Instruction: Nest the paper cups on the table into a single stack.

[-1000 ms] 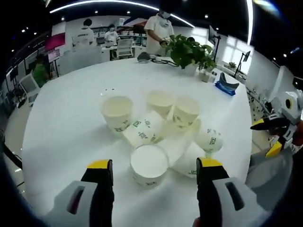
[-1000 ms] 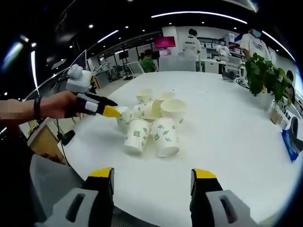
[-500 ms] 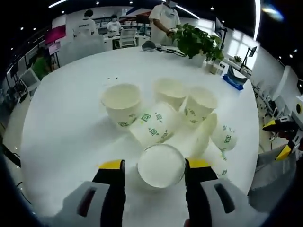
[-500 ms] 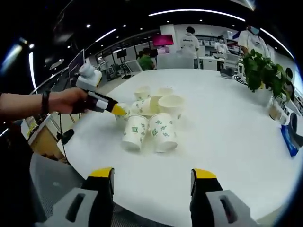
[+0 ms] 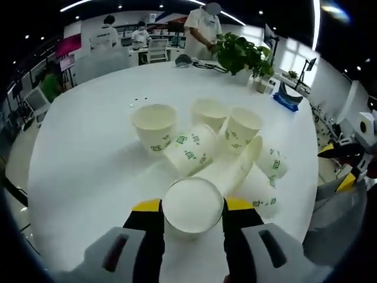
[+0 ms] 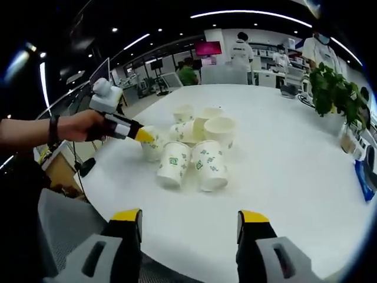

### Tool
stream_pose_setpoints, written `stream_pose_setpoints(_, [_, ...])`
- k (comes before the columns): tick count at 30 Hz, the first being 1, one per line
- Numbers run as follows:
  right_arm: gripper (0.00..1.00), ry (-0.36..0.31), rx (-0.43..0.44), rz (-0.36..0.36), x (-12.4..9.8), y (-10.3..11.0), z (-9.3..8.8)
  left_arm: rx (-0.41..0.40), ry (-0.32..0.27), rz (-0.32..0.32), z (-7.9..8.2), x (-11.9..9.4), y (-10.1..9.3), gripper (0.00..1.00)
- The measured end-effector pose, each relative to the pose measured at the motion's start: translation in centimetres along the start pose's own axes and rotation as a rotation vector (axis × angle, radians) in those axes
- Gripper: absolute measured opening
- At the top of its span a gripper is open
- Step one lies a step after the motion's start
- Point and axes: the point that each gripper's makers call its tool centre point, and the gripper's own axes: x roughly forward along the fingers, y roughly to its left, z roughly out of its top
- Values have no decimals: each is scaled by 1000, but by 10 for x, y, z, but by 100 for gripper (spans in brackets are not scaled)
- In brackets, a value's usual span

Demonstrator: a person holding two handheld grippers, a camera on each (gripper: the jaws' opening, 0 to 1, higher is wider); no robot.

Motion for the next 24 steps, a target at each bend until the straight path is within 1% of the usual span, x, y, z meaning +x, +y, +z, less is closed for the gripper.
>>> stream_pose_setpoints(3, [65, 2, -12, 11, 3, 3, 3, -6, -15, -3, -1, -5, -1, 36])
stream_pose_setpoints(5, [65, 2, -20, 19, 6, 5, 5, -7, -30, -6, -5, -12, -4, 36])
stream_pose_setpoints(11, [65, 5, -44, 40, 10, 8, 9, 2, -39, -16, -14, -22, -11, 36])
stream_pose_setpoints(15, [64, 6, -60, 53, 12, 11, 12, 6, -49, -13, -17, -31, -11, 36])
stream_pose_setpoints(19, [63, 10, -81, 77, 18, 15, 14, 12, -72, -6, -15, -45, -16, 36])
stream_pose_setpoints(20, [63, 11, -90, 85, 19, 17, 15, 15, -81, -3, -15, -44, -17, 36])
stream_pose_setpoints(22, [63, 17, -117, 102, 21, 21, 15, 44, -83, 7, -15, -48, -16, 36])
stream_pose_setpoints(24, [63, 28, -136, 119, 24, 24, 14, 49, -83, 4, -17, -52, -19, 36])
